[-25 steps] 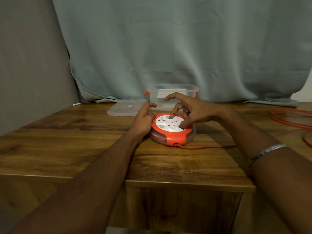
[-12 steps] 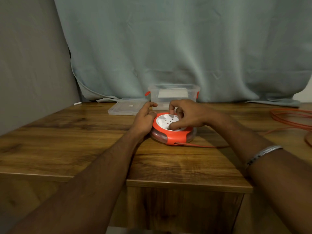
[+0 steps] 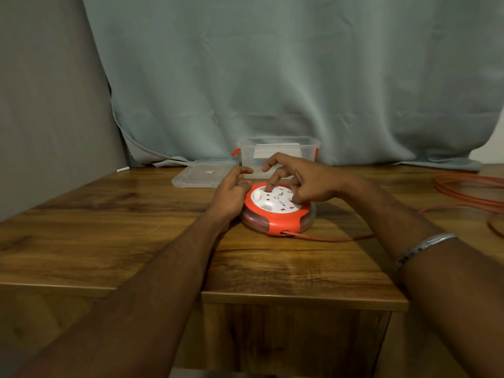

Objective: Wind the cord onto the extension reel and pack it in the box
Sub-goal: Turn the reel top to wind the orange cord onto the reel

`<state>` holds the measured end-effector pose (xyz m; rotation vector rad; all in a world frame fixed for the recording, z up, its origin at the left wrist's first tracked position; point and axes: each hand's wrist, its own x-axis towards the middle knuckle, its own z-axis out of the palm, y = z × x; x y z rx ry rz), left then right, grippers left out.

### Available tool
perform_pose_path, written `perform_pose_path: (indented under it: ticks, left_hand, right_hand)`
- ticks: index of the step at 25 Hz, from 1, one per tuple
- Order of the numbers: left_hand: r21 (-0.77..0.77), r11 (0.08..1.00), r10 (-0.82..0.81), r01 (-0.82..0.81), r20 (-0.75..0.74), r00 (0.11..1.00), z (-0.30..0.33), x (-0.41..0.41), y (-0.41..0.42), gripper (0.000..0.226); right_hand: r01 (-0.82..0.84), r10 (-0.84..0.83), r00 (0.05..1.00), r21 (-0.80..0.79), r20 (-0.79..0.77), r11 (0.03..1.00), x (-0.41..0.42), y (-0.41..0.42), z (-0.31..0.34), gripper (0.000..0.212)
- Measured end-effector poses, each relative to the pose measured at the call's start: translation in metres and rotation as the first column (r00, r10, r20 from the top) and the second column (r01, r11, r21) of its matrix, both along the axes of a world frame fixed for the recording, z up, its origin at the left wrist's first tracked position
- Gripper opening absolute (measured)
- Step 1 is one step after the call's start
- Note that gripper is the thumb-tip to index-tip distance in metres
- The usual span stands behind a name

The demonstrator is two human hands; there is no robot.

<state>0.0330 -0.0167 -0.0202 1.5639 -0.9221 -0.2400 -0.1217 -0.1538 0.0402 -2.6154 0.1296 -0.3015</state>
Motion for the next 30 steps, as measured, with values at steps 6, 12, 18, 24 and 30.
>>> perform_pose_path:
  ticks: [6,12,18,24,30]
  left_hand:
    - [0.007,1.000,-0.005,0.005,0.008,1.000,0.001,0.000,0.002,0.034]
    - [-0.001,1.000,0.003,-0.003,-0.012,1.000,0.000,0.001,0.001,0.035]
    - [-0.001,1.000,-0.002,0.002,-0.013,1.000,0.001,-0.001,0.002,0.035]
    - [-0.006,1.000,0.002,-0.002,-0.002,1.000,0.000,0.000,0.002,0.035]
    - [-0.006,1.000,-0.003,0.003,-0.001,1.000,-0.001,0.002,0.001,0.035]
  right_hand:
    - [-0.058,0.058,0.998,-0.008,-0.033,0.998,-0.004,-0.010,0.004,0.105]
    - [-0.006,0.005,1.000,-0.024,-0.019,1.000,-0.005,-0.013,0.003,0.090]
    - [0.021,-0.021,1.000,-0.104,0.002,0.994,-0.001,-0.008,-0.001,0.058]
    - [0.072,-0.067,0.997,-0.144,0.037,0.987,0.004,-0.001,-0.007,0.034]
    - [0.105,-0.095,0.994,-0.215,0.058,0.971,0.009,0.008,-0.010,0.046]
